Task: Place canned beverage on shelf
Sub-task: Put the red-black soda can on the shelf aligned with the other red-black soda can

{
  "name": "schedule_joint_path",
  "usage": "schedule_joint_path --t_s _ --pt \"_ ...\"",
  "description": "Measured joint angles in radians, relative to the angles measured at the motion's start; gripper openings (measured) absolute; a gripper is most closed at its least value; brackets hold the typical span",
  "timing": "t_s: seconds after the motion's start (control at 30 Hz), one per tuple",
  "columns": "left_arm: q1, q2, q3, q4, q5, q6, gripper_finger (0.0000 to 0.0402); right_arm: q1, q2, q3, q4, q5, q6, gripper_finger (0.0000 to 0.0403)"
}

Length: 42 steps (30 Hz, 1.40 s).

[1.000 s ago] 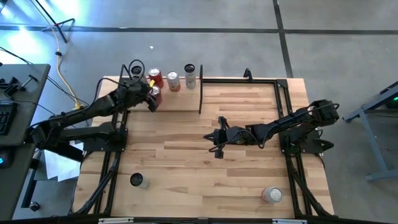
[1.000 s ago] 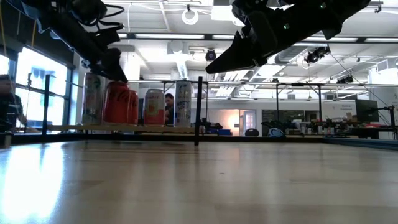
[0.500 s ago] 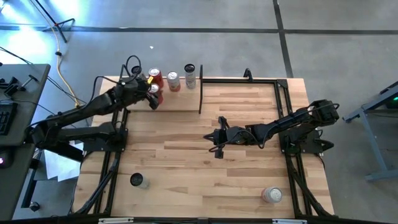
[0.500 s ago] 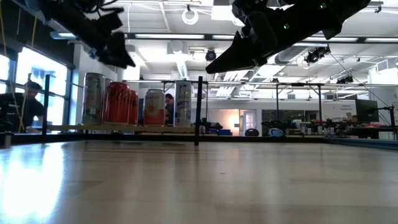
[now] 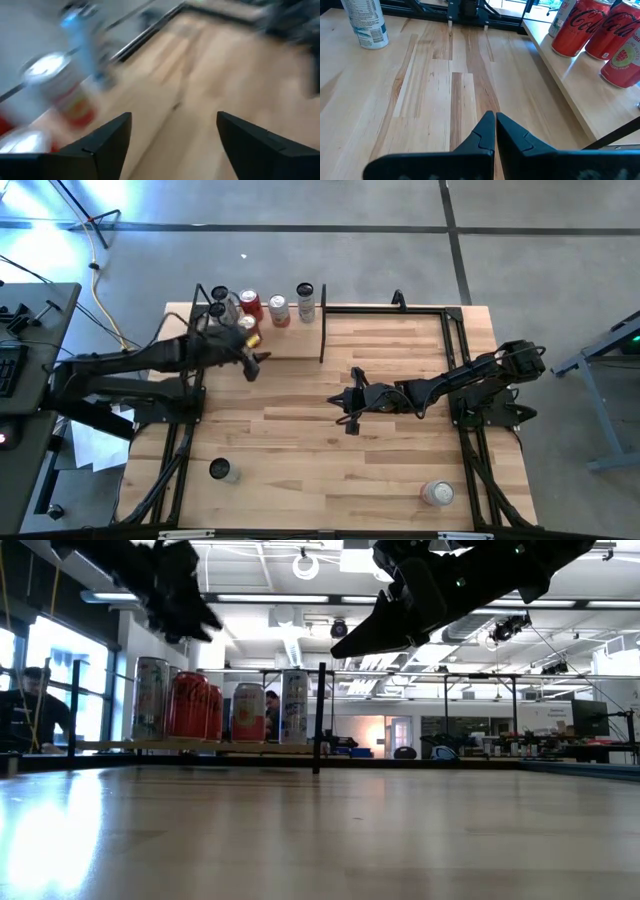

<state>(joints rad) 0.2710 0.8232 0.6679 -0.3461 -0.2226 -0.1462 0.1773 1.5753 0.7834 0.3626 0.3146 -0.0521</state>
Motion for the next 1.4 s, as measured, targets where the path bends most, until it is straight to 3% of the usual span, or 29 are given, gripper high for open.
schedule_joint_path --t_s 0.13,0.4,0.47,0.63,0.9,1.4 --pt "-0.073 0.064 -0.002 -0.141 -0.247 -0.149 0.0224 0.0 0.0 0.0 0.0 0.0 0.003 0.0" --pt "-0.108 0.26 -0.002 -0.182 -0.414 -0.348 0.0037 0.0 0.0 0.0 0.001 -0.002 0.008 0.0" --pt "-0.094 0.288 -0.002 -0.179 -0.45 -0.362 0.001 0.0 0.0 0.0 0.0 -0.003 0.01 0.0" --pt "-0.051 0.325 -0.002 -0.185 -0.469 -0.361 0.0021 0.0 0.0 0.0 -0.006 -0.004 0.01 0.0" --pt "0.01 0.338 -0.002 -0.184 -0.493 -0.313 0.0004 0.0 0.0 0.0 -0.006 -0.006 0.01 0.0" --pt "0.046 0.33 -0.001 -0.22 -0.497 -0.324 0.0 0.0 0.0 0.0 -0.006 -0.008 0.011 0.0"
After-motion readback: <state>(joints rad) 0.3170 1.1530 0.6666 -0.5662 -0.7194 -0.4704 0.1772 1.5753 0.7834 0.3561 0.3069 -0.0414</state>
